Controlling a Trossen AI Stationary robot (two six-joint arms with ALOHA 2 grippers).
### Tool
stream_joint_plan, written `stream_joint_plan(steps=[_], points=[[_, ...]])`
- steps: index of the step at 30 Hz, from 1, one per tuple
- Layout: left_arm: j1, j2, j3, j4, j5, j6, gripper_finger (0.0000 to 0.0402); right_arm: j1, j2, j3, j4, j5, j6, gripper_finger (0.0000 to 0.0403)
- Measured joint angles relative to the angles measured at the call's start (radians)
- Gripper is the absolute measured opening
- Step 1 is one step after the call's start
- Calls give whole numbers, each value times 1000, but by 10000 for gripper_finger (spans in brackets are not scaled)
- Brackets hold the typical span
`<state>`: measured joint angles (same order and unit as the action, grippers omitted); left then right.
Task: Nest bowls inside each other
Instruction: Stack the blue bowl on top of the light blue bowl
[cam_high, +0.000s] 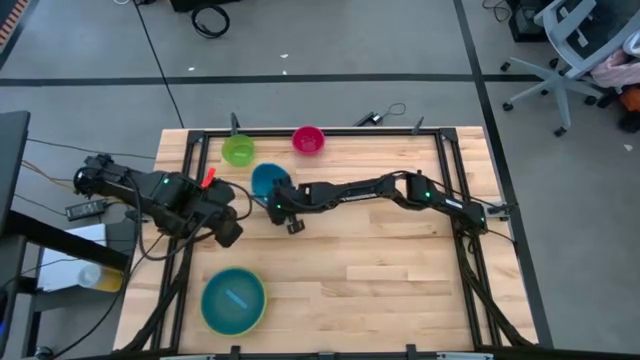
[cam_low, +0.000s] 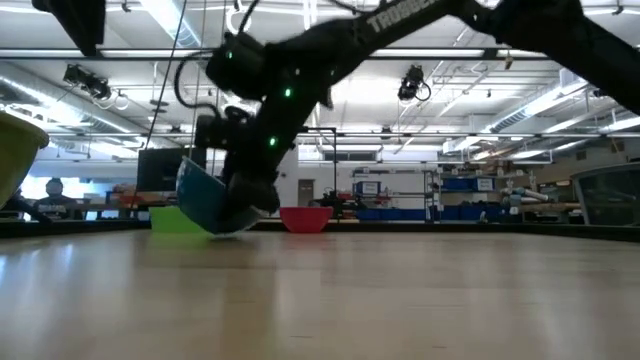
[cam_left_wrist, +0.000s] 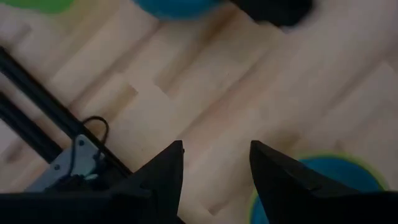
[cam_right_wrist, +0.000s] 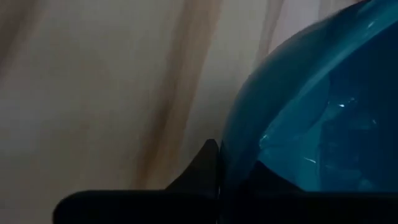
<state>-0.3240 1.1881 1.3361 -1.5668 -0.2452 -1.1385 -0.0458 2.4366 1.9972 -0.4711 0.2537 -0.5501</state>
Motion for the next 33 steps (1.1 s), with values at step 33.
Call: stream_joint_plan(steps=[33], points=[[306, 2, -1, 425, -128, 358, 185, 222, -159, 2, -177, 573, 146, 16]])
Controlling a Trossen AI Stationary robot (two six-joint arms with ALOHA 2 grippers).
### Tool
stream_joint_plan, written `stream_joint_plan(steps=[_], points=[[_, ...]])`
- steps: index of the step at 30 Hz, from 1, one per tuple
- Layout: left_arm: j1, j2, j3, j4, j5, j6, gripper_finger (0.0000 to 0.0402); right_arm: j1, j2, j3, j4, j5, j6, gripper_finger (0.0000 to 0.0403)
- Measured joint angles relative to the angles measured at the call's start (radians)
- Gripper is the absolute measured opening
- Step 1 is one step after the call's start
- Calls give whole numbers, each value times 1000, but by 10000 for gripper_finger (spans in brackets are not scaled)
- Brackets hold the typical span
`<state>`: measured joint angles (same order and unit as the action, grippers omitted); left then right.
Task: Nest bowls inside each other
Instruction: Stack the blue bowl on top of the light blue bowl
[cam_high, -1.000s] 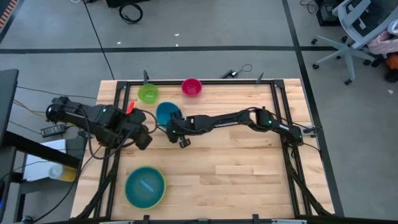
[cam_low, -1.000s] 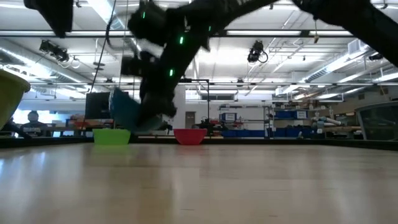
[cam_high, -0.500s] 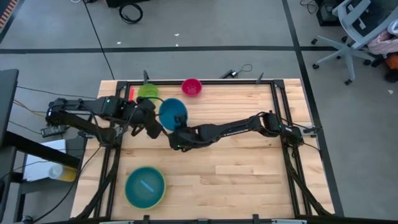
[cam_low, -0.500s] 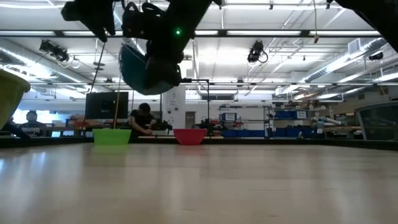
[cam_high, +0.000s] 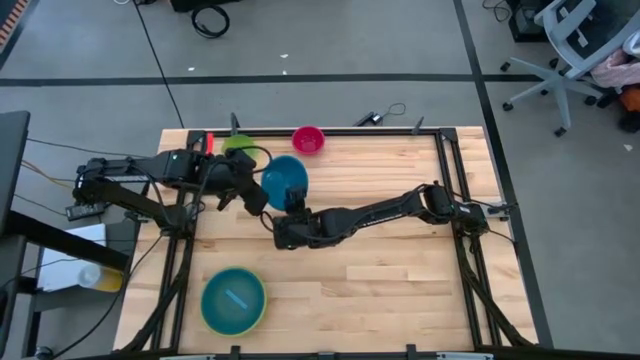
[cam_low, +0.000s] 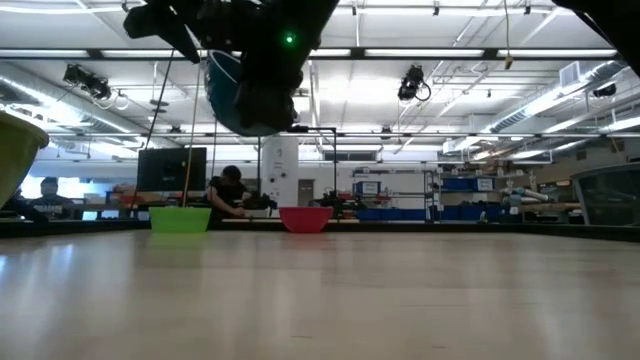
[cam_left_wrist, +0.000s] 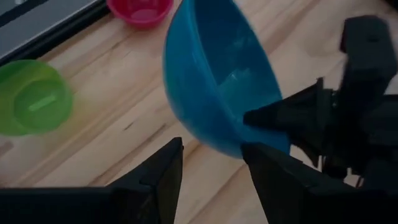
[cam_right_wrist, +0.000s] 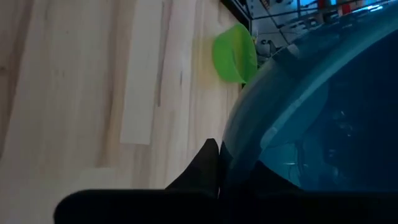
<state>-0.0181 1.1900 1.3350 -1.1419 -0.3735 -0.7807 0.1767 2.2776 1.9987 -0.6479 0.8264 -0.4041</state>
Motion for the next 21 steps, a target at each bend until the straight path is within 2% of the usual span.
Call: stream_joint_plan(steps=[5, 10, 21], points=[[3, 2, 0, 121, -31, 47, 185, 12, 0, 0, -2, -7, -6, 18], [7, -9, 0, 204, -33, 39, 185, 13, -2, 1, -8, -7, 76, 17], [54, 25, 0, 231, -15, 33, 185, 12, 0, 0, -11, 2, 90, 18]])
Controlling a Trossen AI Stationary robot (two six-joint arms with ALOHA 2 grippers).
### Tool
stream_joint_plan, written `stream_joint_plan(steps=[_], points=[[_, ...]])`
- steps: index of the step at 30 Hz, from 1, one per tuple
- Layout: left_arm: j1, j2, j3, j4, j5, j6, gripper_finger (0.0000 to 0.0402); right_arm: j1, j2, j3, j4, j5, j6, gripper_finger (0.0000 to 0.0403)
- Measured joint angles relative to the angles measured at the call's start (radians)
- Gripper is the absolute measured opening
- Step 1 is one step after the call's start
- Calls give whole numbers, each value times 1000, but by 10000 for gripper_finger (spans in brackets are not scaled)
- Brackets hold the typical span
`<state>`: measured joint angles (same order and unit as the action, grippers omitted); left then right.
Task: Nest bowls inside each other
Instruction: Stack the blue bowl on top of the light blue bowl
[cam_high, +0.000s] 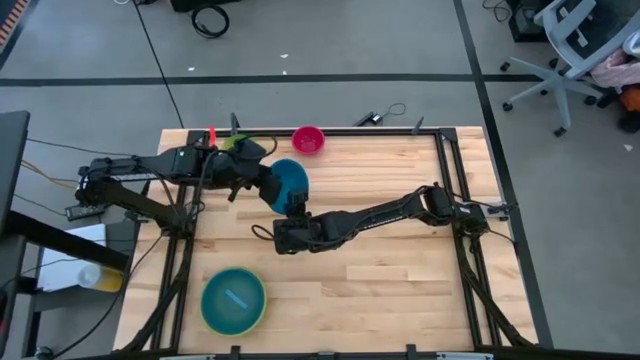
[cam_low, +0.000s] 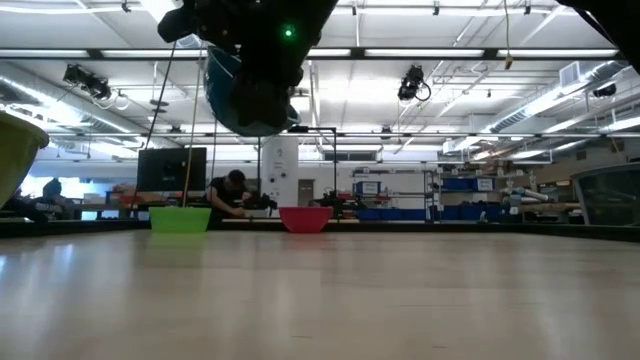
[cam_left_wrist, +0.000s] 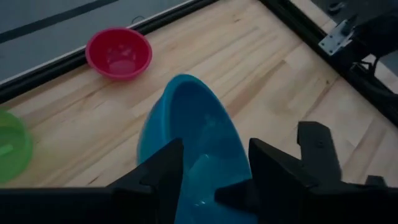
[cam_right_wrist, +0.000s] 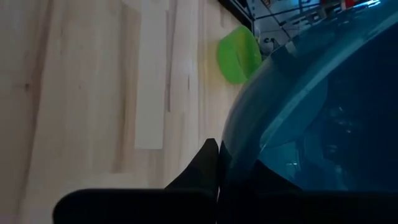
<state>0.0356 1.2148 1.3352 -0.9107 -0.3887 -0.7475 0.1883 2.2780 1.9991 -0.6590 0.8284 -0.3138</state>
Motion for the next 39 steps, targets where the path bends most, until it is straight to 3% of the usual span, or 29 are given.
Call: stream_joint_plan(steps=[9, 22, 31, 39], points=[[41, 46, 1, -38, 18, 29, 182, -1, 1, 0, -25, -17, -3, 18], [46, 68, 2, -22, 12, 25, 129, 0, 2, -1, -98, 2, 61, 18], [64, 68, 0, 67, 8, 136, 129, -16, 0, 1, -93, -18, 64, 18], [145, 67, 0, 8, -3, 188, 129, -41, 0, 1, -69, -34, 59, 18]])
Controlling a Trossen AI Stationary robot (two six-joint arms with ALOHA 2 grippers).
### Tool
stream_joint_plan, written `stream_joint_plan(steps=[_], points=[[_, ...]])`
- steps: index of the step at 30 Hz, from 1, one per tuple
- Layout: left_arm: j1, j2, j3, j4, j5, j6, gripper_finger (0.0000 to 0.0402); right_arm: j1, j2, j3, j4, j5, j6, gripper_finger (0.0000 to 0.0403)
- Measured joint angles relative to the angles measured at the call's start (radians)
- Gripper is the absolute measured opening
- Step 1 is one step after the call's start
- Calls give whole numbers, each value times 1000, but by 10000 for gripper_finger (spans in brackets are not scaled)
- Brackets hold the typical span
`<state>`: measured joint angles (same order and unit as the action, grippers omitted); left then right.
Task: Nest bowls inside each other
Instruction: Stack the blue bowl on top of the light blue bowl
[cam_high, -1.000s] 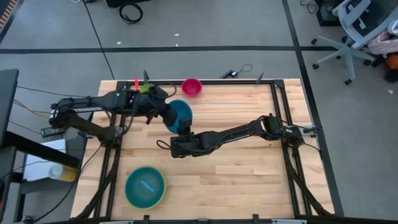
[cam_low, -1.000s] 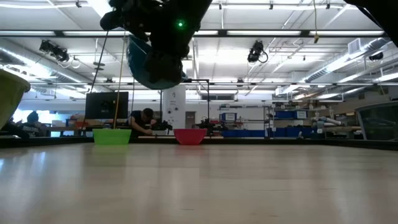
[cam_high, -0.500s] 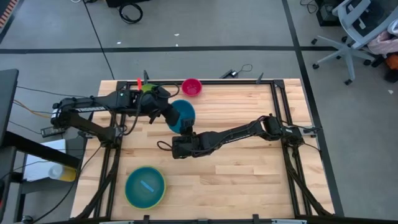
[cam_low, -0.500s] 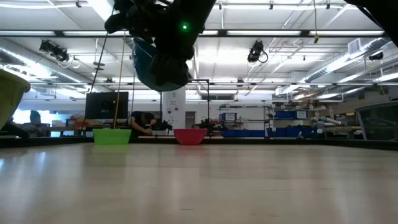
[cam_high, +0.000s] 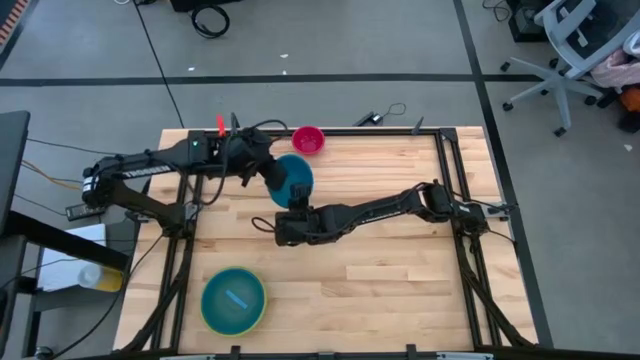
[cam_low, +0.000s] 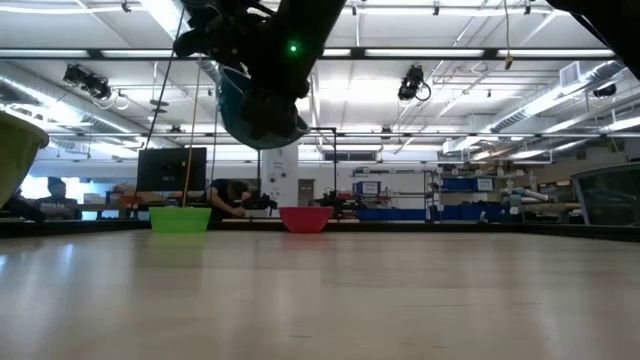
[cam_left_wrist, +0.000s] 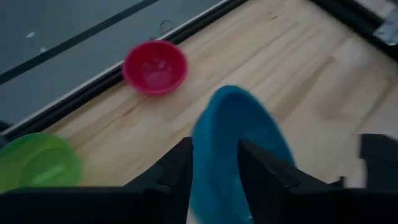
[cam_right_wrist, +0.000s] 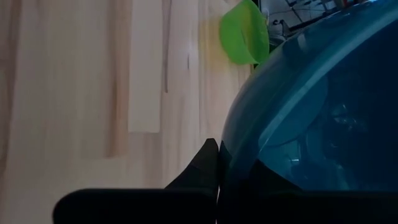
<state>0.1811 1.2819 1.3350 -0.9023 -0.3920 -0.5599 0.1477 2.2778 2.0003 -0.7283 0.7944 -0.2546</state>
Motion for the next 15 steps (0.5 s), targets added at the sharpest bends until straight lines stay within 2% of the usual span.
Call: stream_joint_plan(steps=[3, 10, 15], points=[[26, 12, 0, -48, 5, 30, 129, -8, 0, 0, 12, -8, -10, 18], [94, 57, 1, -64, 162, 144, 128, -30, 1, -2, 72, -31, -93, 18], [128, 91, 2, -85, 170, 181, 110, -50, 2, -3, 70, -60, -103, 19]])
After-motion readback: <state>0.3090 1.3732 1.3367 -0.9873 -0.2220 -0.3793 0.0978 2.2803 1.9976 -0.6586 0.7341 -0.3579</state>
